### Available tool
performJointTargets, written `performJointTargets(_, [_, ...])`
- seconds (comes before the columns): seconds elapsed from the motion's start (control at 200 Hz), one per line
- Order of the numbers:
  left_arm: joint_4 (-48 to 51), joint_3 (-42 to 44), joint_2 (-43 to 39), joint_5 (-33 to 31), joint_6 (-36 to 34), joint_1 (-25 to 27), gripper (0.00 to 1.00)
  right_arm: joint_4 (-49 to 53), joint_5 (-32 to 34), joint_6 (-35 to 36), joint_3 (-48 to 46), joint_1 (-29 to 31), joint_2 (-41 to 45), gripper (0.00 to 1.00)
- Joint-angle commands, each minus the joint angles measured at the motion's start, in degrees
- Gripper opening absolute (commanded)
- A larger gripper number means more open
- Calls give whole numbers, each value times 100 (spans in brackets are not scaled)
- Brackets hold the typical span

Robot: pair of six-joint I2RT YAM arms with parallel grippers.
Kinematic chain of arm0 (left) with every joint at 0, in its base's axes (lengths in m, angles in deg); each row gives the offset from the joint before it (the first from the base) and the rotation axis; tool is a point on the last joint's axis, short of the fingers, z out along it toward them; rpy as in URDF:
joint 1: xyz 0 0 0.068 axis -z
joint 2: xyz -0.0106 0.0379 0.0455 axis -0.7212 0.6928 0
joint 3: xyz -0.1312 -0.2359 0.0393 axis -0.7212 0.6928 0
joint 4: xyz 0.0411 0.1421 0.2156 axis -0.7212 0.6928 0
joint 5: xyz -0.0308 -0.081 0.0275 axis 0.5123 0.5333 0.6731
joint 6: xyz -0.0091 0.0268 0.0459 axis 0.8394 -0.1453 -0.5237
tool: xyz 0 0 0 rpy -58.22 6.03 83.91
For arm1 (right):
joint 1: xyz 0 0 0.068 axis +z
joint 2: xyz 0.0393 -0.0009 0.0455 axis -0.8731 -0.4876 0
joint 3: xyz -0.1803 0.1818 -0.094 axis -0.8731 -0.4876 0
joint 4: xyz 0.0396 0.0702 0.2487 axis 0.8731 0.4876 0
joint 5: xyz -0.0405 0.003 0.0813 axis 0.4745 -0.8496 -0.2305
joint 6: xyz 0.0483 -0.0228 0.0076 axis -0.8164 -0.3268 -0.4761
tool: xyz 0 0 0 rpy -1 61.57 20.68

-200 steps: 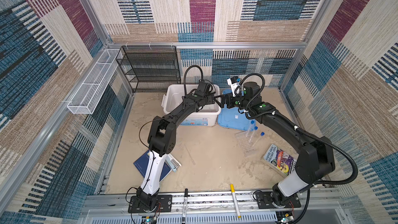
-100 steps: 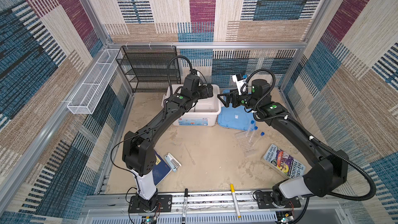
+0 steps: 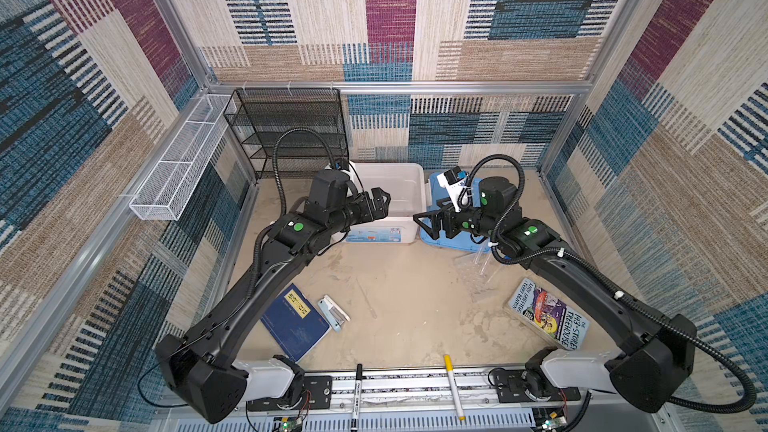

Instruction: Organize the chemistry lab equipment

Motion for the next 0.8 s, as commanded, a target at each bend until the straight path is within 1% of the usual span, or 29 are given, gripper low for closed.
performJointTargets(0.0, [752,384,-416,293,304,-5,99,-98,537,-197,-250,355,71,100])
performJointTargets(0.125, [872,1216,-937,444,744,-3,99,-347,716,-505,-665,685,172,99])
performJointTargets(0.185, [871,1619,-1097,619,1009,6,99,-511,763,-644,-891,796,216,99])
performJointTargets(0.225, [872,1876,-1141,717,1209,9,100,-606,790,-728,-1027,858,235,100])
performJointTargets(0.26, [872,2109,-1179,783,1430,44,97,-659,794,-791,-1114,894,224,99])
performJointTargets(0.305, [865,2395,-1192,771,1725,127,95,-713,829,-853,-1214,941,198,99])
performJointTargets(0.356, [835,2663,-1180,684,1976,272,95,-769,879,-904,-1305,979,171,100])
performJointTargets(0.526, [752,3235,-1088,190,2743,770,89,-861,847,-980,-1485,1094,33,99])
performJointTargets(0.676, [426,3640,-955,192,3241,1002,84,-942,770,-997,-1597,1204,-107,100])
performJointTargets(0.796, [172,3869,-787,176,3510,1110,82,-1132,801,-1094,-1721,1266,-139,100])
